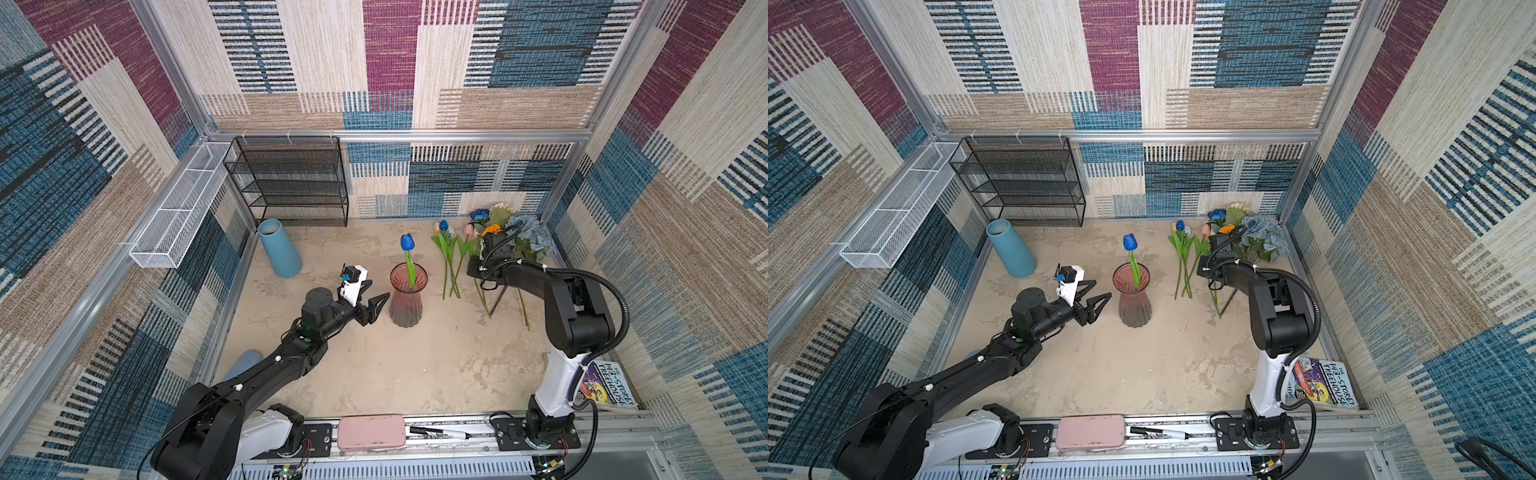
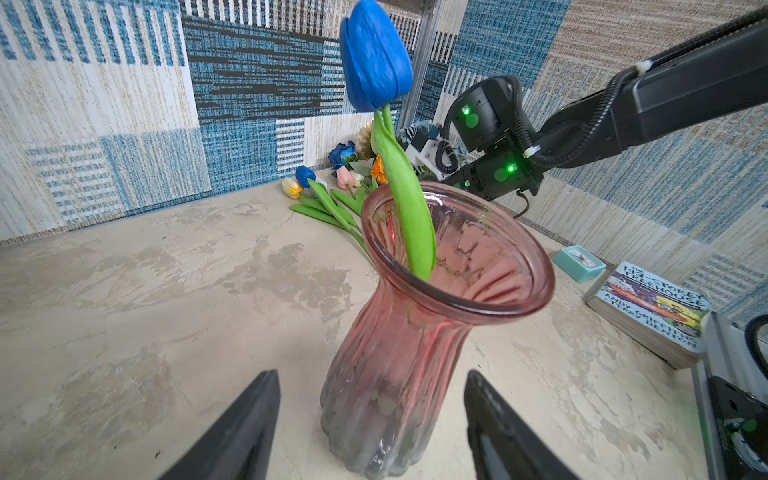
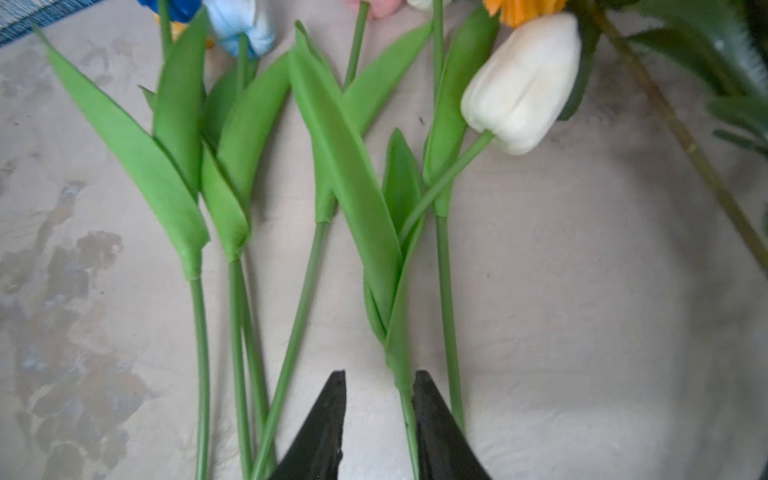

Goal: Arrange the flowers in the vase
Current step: 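Grasp a white tulip stem with the right gripper and lift it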

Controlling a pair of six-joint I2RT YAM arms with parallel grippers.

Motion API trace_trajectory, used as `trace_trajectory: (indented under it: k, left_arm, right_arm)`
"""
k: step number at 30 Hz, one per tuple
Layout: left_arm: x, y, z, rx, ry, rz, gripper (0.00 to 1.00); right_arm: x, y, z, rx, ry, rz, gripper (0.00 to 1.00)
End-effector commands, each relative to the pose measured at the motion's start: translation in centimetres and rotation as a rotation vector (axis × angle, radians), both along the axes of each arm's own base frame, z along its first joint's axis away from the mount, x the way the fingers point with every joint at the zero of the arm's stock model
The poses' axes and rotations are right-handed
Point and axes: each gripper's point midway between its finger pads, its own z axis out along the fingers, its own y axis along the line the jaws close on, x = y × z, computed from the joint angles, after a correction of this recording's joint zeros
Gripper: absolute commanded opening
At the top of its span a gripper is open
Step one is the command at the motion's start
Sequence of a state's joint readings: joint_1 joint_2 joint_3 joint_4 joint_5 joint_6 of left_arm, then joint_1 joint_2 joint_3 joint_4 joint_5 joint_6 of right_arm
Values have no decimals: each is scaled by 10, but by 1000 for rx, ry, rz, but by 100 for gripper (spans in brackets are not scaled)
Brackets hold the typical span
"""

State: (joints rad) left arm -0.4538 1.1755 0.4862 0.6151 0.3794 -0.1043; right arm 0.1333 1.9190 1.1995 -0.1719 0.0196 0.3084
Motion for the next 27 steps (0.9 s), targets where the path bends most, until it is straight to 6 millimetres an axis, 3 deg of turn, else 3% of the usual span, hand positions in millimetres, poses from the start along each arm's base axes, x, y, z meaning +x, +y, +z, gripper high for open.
trace_trajectory:
  k: [1,4,9,12,14,18,22,27]
  left_arm:
    - [-2,0,2,31,-31,-10,73]
    - [-3,2,2,34,-36,-3,73]
    - [-2,0,1,30,-32,-8,73]
    - [1,0,8,11,-58,1,73]
    - [2,0,8,10,-56,2,73]
    - [2,1,11,8,-60,11,73]
    - [2,1,21,-9,-88,8,74]
    - [2,0,43,-66,-136,7,75]
  right_arm:
    - [0,-5,-16,-32,44,-15,32]
    - [-1,-5,-28,-37,73,-15,29]
    - [-2,-3,-43,-29,103,0,11]
    - [-1,2,-42,-10,90,12,0]
    - [0,3,-33,0,62,16,0]
    - [3,8,7,27,-36,38,0]
    - [1,34,84,144,-234,170,0]
    - [-22,60,175,253,-479,329,0]
